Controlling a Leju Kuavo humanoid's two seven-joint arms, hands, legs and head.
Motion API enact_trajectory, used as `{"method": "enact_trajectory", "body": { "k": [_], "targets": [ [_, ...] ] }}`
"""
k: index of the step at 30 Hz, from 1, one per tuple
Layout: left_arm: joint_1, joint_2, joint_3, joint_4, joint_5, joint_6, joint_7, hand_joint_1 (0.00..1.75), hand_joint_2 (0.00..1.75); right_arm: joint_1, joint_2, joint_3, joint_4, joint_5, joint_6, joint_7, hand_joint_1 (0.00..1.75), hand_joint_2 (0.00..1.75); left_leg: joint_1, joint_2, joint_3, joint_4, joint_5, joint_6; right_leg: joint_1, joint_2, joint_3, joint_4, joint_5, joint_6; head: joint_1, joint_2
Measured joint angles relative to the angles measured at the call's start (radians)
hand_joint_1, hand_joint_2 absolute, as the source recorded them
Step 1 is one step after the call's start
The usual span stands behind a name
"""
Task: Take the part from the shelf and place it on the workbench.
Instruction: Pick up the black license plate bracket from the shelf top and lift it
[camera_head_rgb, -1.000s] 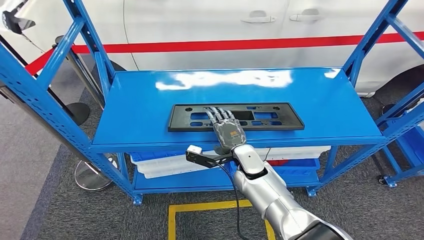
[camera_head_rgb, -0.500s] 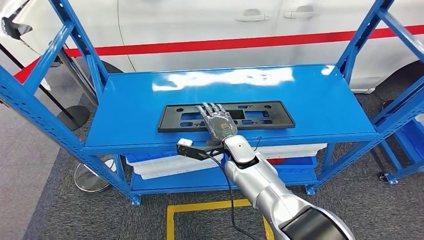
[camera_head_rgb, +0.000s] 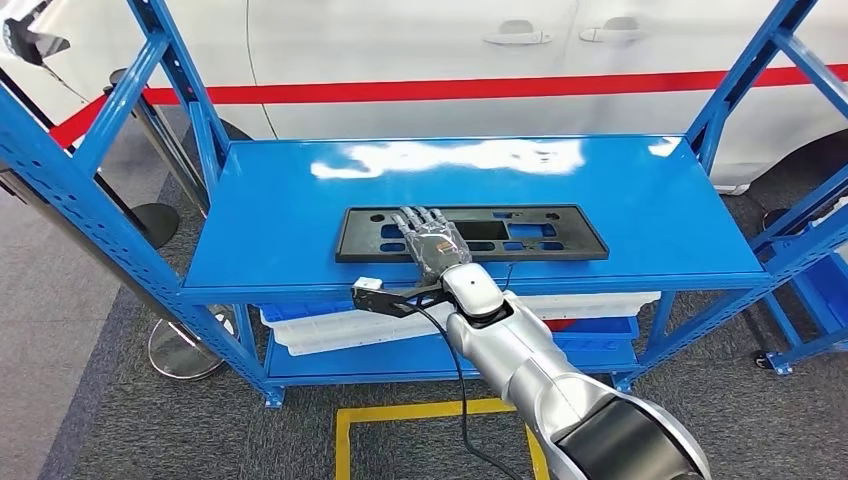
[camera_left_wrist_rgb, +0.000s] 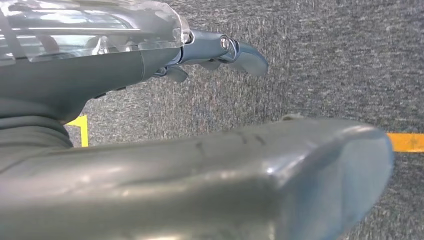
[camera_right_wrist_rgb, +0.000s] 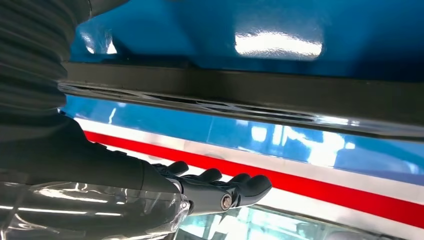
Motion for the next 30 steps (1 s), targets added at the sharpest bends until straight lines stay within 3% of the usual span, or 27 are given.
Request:
{"method": "enact_trajectory", "body": {
  "k": [1, 3, 6, 8, 10, 11, 12, 13, 16, 18, 21, 23, 26, 27, 28, 30],
  "targets": [
    [0.0, -0.001, 0.002, 0.0, 0.002, 0.002, -0.001, 0.0, 0.0, -0.008, 0.001, 0.011, 0.005, -0.003, 0.008, 0.007, 1.61, 1.75, -0.002, 0.0, -0.001, 0.002, -0.002, -0.004, 0.002, 0.0, 0.027, -0.059, 0.021, -0.005, 0.0, 0.0],
    [0.0, -0.003, 0.005, 0.0, 0.006, 0.006, -0.005, 0.0, 0.0, -0.024, 0.003, 0.035, 0.016, -0.009, 0.022, 0.027, 1.61, 1.75, -0.006, 0.0, -0.004, 0.002, -0.003, -0.013, 0.008, 0.001, 0.048, -0.11, 0.03, -0.014, 0.0, 0.0],
    [0.001, -0.005, 0.007, 0.0, 0.009, 0.009, -0.011, 0.0, 0.0, -0.034, 0.005, 0.064, 0.031, -0.01, 0.031, 0.051, 1.68, 1.75, -0.004, 0.001, -0.005, 0.009, -0.012, -0.029, 0.005, 0.0, 0.053, -0.122, 0.034, -0.031, 0.0, 0.0],
    [0.001, -0.006, 0.008, 0.0, 0.009, 0.01, -0.012, 0.0, 0.0, -0.039, 0.009, 0.075, 0.037, -0.01, 0.033, 0.056, 1.75, 1.75, -0.003, 0.002, -0.036, 0.082, -0.057, -0.036, 0.0, -0.002, 0.058, -0.13, 0.038, -0.042, 0.0, 0.0],
    [0.002, -0.006, 0.008, 0.0, 0.011, 0.01, -0.015, 0.0, 0.0, -0.044, 0.01, 0.085, 0.045, -0.009, 0.041, 0.061, 1.75, 1.75, -0.002, 0.002, -0.098, 0.215, -0.119, -0.041, 0.002, -0.002, 0.058, -0.13, 0.036, -0.047, 0.0, 0.0],
    [0.003, -0.006, 0.008, 0.0, 0.013, 0.01, -0.018, 0.0, 0.0, -0.045, 0.011, 0.092, 0.05, -0.008, 0.046, 0.067, 1.75, 1.75, -0.002, 0.002, -0.123, 0.266, -0.134, -0.043, 0.003, -0.003, 0.058, -0.129, 0.035, -0.048, 0.0, 0.0],
    [0.004, -0.006, 0.008, 0.0, 0.016, 0.009, -0.023, 0.0, 0.0, -0.049, 0.011, 0.098, 0.056, -0.006, 0.052, 0.073, 1.75, 1.75, -0.002, 0.002, -0.133, 0.283, -0.129, -0.044, 0.004, -0.002, 0.059, -0.127, 0.034, -0.048, 0.0, 0.0],
    [0.005, -0.006, 0.008, 0.0, 0.018, 0.009, -0.026, 0.0, 0.0, -0.054, 0.011, 0.104, 0.062, -0.004, 0.057, 0.078, 1.75, 1.75, -0.001, 0.002, -0.122, 0.259, -0.105, -0.044, 0.003, -0.002, 0.06, -0.125, 0.032, -0.047, 0.0, 0.0],
    [0.006, -0.006, 0.008, 0.0, 0.022, 0.008, -0.026, 0.0, 0.0, -0.082, 0.012, 0.116, 0.077, -0.003, 0.064, 0.09, 1.75, 1.75, -0.002, 0.003, -0.032, 0.067, -0.014, -0.037, 0.004, 0.0, 0.063, -0.114, 0.023, -0.037, 0.0, 0.0],
    [0.006, -0.007, 0.008, 0.0, 0.023, 0.008, -0.02, 0.0, 0.0, -0.099, 0.012, 0.118, 0.086, -0.004, 0.068, 0.099, 1.75, 1.75, -0.005, 0.002, -0.007, 0.013, -0.006, -0.027, 0.008, -0.001, 0.062, -0.111, 0.02, -0.028, 0.0, 0.0],
    [0.006, -0.008, 0.008, 0.0, 0.026, 0.009, -0.012, 0.0, 0.0, -0.114, 0.012, 0.118, 0.095, -0.006, 0.076, 0.107, 1.74, 1.75, -0.003, 0.002, -0.004, 0.005, 0.0, -0.009, 0.008, -0.001, 0.06, -0.105, 0.014, -0.014, 0.0, 0.0],
    [0.004, -0.01, 0.008, 0.0, 0.027, 0.01, -0.01, 0.0, 0.0, -0.119, 0.011, 0.118, 0.101, -0.006, 0.08, 0.108, 1.71, 1.75, 0.0, 0.004, -0.002, -0.001, 0.004, 0.002, 0.004, -0.001, 0.032, -0.041, -0.027, -0.001, 0.0, 0.0],
    [0.004, -0.01, 0.008, 0.0, 0.028, 0.011, -0.008, 0.0, 0.0, -0.123, 0.01, 0.118, 0.109, -0.009, 0.081, 0.11, 1.71, 1.75, -0.001, 0.005, -0.004, -0.001, 0.005, 0.007, -0.001, -0.001, -0.059, 0.151, -0.112, 0.01, 0.0, 0.0],
    [0.004, -0.011, 0.008, 0.0, 0.028, 0.011, -0.006, 0.0, 0.0, -0.124, 0.009, 0.118, 0.112, -0.01, 0.081, 0.111, 1.73, 1.75, -0.001, 0.005, -0.004, -0.001, 0.005, 0.007, -0.002, -0.001, -0.072, 0.177, -0.112, 0.011, 0.0, 0.0],
    [0.004, -0.012, 0.008, 0.0, 0.029, 0.011, -0.005, 0.0, 0.0, -0.125, 0.009, 0.118, 0.114, -0.011, 0.082, 0.112, 1.75, 1.75, -0.001, 0.004, -0.003, 0.0, 0.005, 0.007, -0.002, -0.002, -0.066, 0.165, -0.094, 0.01, 0.0, 0.0],
    [0.002, -0.014, 0.008, 0.0, 0.031, 0.014, 0.0, 0.0, 0.0, -0.131, 0.009, 0.12, 0.117, -0.014, 0.087, 0.115, 1.75, 1.75, -0.001, 0.002, 0.0, 0.001, 0.004, 0.005, -0.001, -0.002, -0.003, 0.04, -0.025, 0.003, 0.0, 0.0]
  ]
}}
